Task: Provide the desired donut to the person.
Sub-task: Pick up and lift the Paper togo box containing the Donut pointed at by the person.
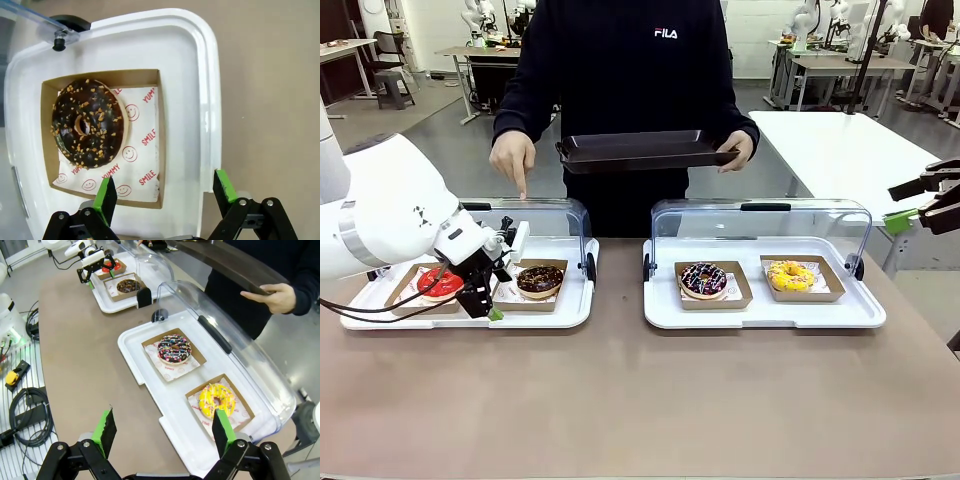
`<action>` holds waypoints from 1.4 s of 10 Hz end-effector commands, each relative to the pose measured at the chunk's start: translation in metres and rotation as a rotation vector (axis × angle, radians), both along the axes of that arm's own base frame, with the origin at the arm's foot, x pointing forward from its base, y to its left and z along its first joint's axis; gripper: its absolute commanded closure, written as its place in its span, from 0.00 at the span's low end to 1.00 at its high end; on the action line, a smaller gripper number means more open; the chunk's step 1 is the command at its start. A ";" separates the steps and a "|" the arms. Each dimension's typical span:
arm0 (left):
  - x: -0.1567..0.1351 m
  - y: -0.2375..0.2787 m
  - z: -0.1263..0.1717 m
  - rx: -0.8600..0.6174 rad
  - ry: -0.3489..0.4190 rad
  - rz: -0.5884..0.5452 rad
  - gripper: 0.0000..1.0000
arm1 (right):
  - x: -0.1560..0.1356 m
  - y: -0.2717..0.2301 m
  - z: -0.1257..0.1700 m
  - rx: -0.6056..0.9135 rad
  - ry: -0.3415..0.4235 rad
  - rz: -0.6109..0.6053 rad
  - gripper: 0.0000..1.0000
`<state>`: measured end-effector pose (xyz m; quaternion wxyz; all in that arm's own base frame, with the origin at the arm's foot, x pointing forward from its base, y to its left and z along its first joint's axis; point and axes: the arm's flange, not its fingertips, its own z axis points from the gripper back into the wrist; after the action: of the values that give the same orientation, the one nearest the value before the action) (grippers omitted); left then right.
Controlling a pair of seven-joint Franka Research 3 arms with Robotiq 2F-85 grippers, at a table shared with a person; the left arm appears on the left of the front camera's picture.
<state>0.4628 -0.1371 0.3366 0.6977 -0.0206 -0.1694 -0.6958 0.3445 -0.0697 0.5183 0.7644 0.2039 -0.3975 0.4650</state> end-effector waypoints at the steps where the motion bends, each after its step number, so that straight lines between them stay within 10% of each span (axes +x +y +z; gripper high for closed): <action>1: 0.009 -0.001 -0.001 0.028 -0.029 0.014 0.00 | 0.002 0.000 -0.001 0.023 -0.019 0.015 0.00; 3: 0.012 -0.002 -0.005 0.046 -0.023 0.030 0.00 | 0.002 0.000 -0.001 0.023 -0.019 0.015 0.00; 4: 0.013 -0.003 -0.005 0.051 -0.020 0.025 0.52 | 0.002 0.000 -0.001 0.023 -0.019 0.015 0.00; 5: 0.012 -0.003 -0.005 0.055 -0.019 0.038 0.56 | 0.002 0.000 -0.001 0.023 -0.019 0.015 0.00; 6: 0.011 -0.003 -0.006 0.065 -0.022 0.052 1.00 | 0.002 0.000 -0.001 0.023 -0.019 0.015 0.00; 8: 0.012 -0.003 -0.010 0.076 -0.019 0.062 1.00 | 0.002 0.000 -0.001 0.023 -0.019 0.015 0.00; 9: 0.011 -0.004 -0.011 0.079 -0.008 0.065 0.81 | 0.002 0.000 -0.001 0.023 -0.019 0.015 0.00; 11: 0.009 -0.005 -0.012 0.075 0.017 0.050 1.00 | 0.002 0.000 -0.001 0.023 -0.019 0.015 0.00; 14: 0.008 -0.004 -0.012 0.079 0.006 0.053 1.00 | 0.002 0.000 -0.001 0.023 -0.019 0.015 0.00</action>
<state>0.4704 -0.1416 0.3236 0.7124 0.0044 -0.1448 -0.6867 0.3444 -0.0697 0.5183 0.7642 0.2042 -0.3973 0.4652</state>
